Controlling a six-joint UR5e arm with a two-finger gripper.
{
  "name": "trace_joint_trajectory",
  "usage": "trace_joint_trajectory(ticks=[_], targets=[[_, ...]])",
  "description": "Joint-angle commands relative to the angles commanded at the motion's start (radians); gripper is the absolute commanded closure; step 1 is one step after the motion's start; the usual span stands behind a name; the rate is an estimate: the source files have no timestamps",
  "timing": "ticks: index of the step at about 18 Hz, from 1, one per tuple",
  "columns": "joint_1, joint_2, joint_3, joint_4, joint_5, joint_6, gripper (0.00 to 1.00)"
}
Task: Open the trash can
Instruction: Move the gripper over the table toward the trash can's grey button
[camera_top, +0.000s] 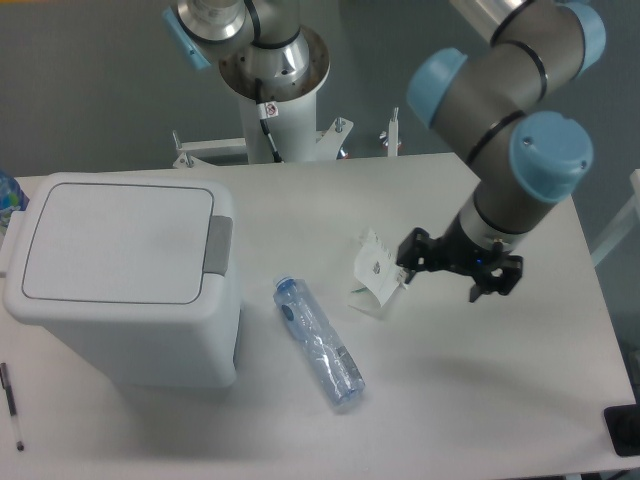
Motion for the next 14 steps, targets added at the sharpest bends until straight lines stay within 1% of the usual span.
trace_joint_trajectory(ticks=[2, 4, 6, 10, 12, 14], targets=[[-0.026, 0.002, 0.031, -0.025, -0.006, -0.046, 0.00], [-0.048, 0.018, 0.034, -0.029, -0.014, -0.077, 0.00], [-0.055, 0.040, 0.032, -0.032, -0.052, -0.098, 0.00], [-0.069, 0.069, 0.032, -0.068, -0.081, -0.108, 0.00], [-0.075, 0.083, 0.031, -0.068, -0.103, -0.124, 0.00], [-0.087, 0.095, 0.031, -0.068, -0.123, -0.169, 0.00]])
